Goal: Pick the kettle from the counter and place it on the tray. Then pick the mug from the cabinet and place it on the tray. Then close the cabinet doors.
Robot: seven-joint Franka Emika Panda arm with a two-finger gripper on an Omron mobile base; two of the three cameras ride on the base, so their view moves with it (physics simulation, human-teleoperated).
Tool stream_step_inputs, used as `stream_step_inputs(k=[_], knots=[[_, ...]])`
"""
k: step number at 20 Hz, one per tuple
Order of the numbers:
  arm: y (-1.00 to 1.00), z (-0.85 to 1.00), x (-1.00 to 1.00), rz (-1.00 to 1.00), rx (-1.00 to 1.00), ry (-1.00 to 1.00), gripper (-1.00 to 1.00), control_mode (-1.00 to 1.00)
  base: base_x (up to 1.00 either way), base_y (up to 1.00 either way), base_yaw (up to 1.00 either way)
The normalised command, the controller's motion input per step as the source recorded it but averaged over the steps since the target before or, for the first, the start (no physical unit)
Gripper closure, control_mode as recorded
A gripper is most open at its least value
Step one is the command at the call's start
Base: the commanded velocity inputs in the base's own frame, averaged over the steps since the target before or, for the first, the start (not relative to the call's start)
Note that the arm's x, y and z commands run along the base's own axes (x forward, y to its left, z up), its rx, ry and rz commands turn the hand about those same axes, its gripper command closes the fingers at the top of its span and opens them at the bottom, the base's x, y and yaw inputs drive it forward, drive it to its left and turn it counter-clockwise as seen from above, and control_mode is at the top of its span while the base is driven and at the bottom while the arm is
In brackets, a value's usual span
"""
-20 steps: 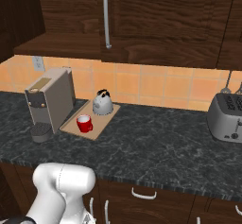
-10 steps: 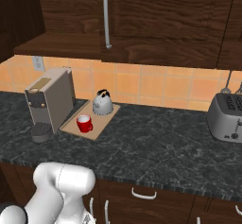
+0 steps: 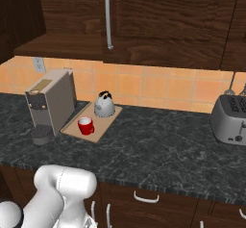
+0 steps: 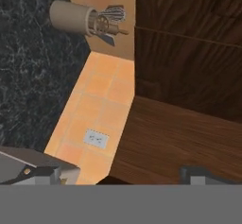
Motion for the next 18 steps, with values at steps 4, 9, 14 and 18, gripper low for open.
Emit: stream_step_inputs(k=[4,9,14,18], knots=[[-0.06,-0.24,0.4,0.0,0.0,-0.02,-1.0,-1.0,0.0,0.0,0.0],[-0.12,-0.07,0.25,-0.03,0.0,0.0,-1.0,-1.0,0.0,0.0,0.0],[-0.32,0.0,0.05,-0.09,0.0,0.01,-1.0,-1.0,0.0,0.0,0.0],[-0.34,0.03,0.0,-0.14,0.0,0.03,-1.0,-1.0,0.0,0.0,0.0]])
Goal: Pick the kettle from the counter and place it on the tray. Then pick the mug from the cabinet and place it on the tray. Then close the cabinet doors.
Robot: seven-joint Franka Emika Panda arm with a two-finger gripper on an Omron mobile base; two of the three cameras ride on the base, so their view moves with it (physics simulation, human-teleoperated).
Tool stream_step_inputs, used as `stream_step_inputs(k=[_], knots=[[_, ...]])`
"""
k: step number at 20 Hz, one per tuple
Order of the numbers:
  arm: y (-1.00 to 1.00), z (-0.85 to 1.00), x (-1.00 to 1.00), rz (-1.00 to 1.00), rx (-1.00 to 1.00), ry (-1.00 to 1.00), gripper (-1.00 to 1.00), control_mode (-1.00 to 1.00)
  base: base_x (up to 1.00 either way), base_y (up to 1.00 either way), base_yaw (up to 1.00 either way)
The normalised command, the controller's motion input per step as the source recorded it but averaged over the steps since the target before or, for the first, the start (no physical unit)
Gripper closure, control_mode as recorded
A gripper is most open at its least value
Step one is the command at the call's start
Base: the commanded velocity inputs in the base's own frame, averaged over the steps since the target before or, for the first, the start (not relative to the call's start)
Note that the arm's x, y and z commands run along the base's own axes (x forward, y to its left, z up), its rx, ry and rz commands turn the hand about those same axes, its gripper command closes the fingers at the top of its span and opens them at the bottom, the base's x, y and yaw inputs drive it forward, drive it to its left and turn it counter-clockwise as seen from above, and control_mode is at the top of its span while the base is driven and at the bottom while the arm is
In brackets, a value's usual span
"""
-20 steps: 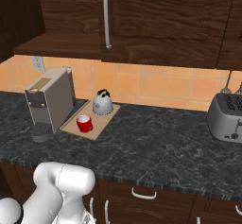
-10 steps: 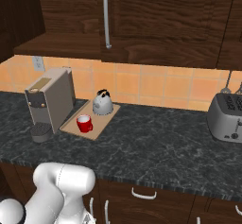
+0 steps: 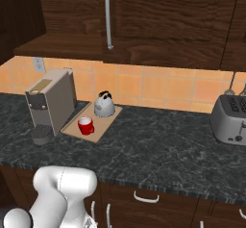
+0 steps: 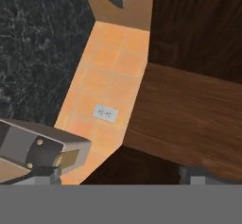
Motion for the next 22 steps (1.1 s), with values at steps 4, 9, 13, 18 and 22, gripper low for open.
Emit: stream_step_inputs(k=[4,9,13,18,22], knots=[[-0.45,0.03,0.13,-0.14,0.0,0.0,-1.0,-1.0,0.0,0.0,0.0],[-0.62,0.0,0.34,-0.13,0.0,0.0,-1.0,-1.0,0.0,0.0,0.0],[-0.64,0.0,0.41,-0.12,0.0,0.0,-1.0,-1.0,0.0,0.0,0.0],[-0.74,0.0,0.46,-0.13,0.0,0.03,-1.0,-1.0,0.0,0.0,0.0],[-0.8,0.0,0.45,-0.13,0.01,0.02,-1.0,-1.0,0.0,0.0,0.0]])
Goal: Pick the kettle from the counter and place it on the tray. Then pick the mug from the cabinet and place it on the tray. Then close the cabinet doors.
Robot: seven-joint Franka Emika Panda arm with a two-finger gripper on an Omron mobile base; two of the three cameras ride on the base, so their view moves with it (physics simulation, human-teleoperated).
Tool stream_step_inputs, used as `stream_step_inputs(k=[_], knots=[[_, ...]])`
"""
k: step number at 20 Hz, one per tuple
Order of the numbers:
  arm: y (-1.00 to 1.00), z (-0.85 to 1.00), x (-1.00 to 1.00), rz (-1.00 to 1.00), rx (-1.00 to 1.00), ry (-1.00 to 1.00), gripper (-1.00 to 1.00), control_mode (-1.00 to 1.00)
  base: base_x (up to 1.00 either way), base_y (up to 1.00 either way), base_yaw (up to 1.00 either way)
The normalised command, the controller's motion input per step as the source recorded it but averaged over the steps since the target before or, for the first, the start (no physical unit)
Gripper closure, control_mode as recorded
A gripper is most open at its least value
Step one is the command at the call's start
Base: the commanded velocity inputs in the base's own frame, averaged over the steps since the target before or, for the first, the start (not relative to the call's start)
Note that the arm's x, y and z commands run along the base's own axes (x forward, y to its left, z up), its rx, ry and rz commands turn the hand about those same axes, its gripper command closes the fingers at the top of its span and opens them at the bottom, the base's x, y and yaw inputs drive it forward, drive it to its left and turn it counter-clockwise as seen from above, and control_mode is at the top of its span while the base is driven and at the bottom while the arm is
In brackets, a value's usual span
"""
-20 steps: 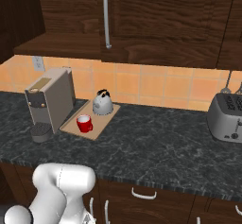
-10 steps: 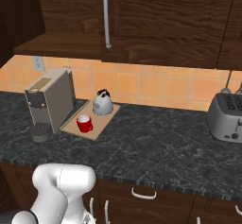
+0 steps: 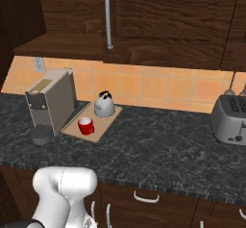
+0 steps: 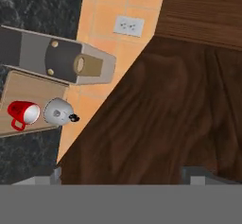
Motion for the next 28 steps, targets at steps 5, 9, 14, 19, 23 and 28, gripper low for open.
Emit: stream_step_inputs(k=[5,9,14,19,23,28], knots=[[-0.77,0.0,0.51,-0.13,0.02,0.05,-1.0,-1.0,0.0,0.0,0.0],[-0.66,-0.04,0.65,-0.11,0.0,0.13,-1.0,-1.0,0.0,0.0,0.0],[-0.59,-0.06,0.79,-0.05,0.02,0.13,-1.0,-1.0,0.0,0.0,0.0],[-0.57,-0.07,0.83,-0.02,0.03,0.17,-1.0,-1.0,0.0,0.0,0.0],[-0.5,-0.15,0.84,0.0,0.04,0.15,-1.0,-1.0,0.0,0.0,0.0],[-0.28,-0.15,0.56,0.0,0.01,0.03,-1.0,-1.0,0.0,0.0,0.0]])
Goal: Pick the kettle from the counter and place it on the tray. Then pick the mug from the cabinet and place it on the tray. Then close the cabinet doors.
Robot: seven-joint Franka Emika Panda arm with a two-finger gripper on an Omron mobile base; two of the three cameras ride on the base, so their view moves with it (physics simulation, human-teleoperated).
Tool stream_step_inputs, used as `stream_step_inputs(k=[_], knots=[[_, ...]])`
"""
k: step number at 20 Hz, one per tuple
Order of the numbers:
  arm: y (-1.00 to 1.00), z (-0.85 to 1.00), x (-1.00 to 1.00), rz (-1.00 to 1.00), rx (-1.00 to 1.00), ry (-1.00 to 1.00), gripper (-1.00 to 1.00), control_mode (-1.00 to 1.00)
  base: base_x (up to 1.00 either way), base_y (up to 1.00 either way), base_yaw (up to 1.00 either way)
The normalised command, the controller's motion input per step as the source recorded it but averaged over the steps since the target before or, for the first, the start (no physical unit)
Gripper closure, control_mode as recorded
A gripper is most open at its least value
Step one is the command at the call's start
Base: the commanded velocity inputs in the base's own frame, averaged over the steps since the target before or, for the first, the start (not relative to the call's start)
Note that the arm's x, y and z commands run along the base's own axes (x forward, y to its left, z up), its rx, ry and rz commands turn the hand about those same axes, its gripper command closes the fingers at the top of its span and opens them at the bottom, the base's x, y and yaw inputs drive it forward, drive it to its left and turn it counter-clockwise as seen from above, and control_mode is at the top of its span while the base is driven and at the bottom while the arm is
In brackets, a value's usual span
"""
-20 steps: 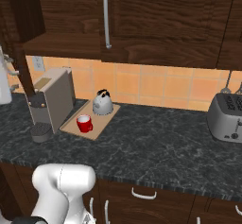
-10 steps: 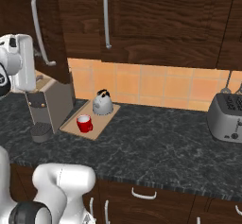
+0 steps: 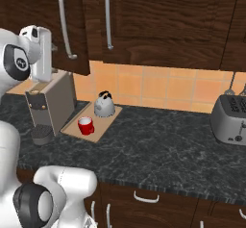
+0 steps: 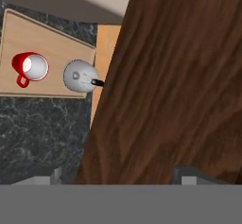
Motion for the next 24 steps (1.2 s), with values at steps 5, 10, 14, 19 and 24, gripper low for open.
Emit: stream_step_inputs(k=[5,10,14,19,24], knots=[[-0.09,-0.27,0.62,0.0,0.0,0.0,-1.0,-1.0,0.0,0.0,0.0],[-0.02,-0.25,0.81,0.0,0.0,0.0,-1.0,-1.0,0.0,0.0,0.0],[0.0,-0.26,0.62,0.0,0.0,0.0,-1.0,-1.0,0.0,0.0,0.0],[0.0,-0.3,0.64,0.0,0.0,0.0,-1.0,-1.0,0.0,0.0,0.0],[0.0,-0.31,0.59,0.0,0.0,0.05,-1.0,-1.0,0.0,0.0,0.0]])
